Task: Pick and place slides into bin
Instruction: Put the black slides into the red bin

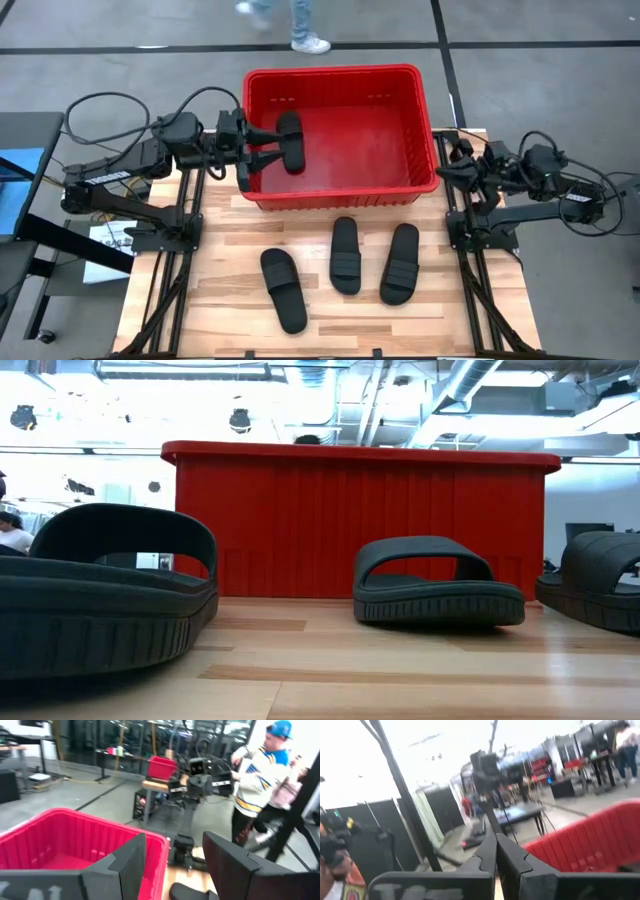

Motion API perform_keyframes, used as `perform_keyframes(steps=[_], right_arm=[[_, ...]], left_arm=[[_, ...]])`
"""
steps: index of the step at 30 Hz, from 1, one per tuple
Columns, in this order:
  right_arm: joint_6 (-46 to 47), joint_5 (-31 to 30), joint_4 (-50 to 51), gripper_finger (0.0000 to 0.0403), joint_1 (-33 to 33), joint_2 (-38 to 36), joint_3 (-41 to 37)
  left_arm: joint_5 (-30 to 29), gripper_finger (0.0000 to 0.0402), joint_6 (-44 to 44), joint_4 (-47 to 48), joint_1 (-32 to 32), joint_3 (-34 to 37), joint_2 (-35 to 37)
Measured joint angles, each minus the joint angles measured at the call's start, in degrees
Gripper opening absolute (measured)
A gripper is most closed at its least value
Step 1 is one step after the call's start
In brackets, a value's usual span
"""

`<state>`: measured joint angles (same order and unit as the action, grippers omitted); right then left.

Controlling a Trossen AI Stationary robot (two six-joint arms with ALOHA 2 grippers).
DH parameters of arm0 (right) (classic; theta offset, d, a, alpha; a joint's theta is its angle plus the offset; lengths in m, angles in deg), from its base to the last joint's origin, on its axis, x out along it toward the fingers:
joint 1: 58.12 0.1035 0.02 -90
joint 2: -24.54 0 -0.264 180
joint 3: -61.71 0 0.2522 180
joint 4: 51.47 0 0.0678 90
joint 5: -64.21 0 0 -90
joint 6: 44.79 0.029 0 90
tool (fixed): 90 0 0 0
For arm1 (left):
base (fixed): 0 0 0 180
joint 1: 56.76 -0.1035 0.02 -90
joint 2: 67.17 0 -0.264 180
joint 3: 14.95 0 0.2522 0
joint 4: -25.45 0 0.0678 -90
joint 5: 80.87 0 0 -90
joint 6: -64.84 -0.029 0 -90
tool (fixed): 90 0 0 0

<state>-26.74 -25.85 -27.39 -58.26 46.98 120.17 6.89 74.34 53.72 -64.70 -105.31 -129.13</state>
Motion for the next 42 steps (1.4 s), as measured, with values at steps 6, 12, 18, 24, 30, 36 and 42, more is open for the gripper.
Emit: perform_keyframes(steps=[6, 12, 18, 24, 30, 36, 42], right_arm=[[0.01, -0.15, -5.65, 0.0, 0.09, 0.5, 0.0], [0.31, -2.89, -13.67, 0.0, -0.33, 0.36, 0.0], [8.76, -3.23, -20.18, 0.0, 0.08, 0.42, 0.0], [4.41, -7.91, -24.09, 0.0, -0.77, 1.88, 0.02], [2.18, -3.52, -24.33, 0.0, -1.57, 4.2, 0.02], [-0.48, 14.13, -19.28, 0.0, -1.49, 8.86, 0.02], [-0.48, 13.34, -1.48, 0.0, -1.01, 13.61, 0.0]], left_arm=[[-4.6, 0.0187, 1.88, -0.03, 2.72, 0.0, -0.01], [-4.64, 0.0187, 1.88, 0.01, 4.48, 0.0, -0.02], [-4.51, 0.0187, 1.16, 0.1, 5.48, 0.0, 0.01], [-1.81, 0.0187, 1.2, 0.1, 5.44, 0.0, 0.01], [-0.89, 0.0187, 1.07, 0.12, 5.46, 0.0, 0.01], [-0.71, 0.0187, 1.05, 0.12, 5.46, 0.0, 0.01], [0.49, 0.0187, 1.54, 0.14, 5.46, 0.0, 0.01]])
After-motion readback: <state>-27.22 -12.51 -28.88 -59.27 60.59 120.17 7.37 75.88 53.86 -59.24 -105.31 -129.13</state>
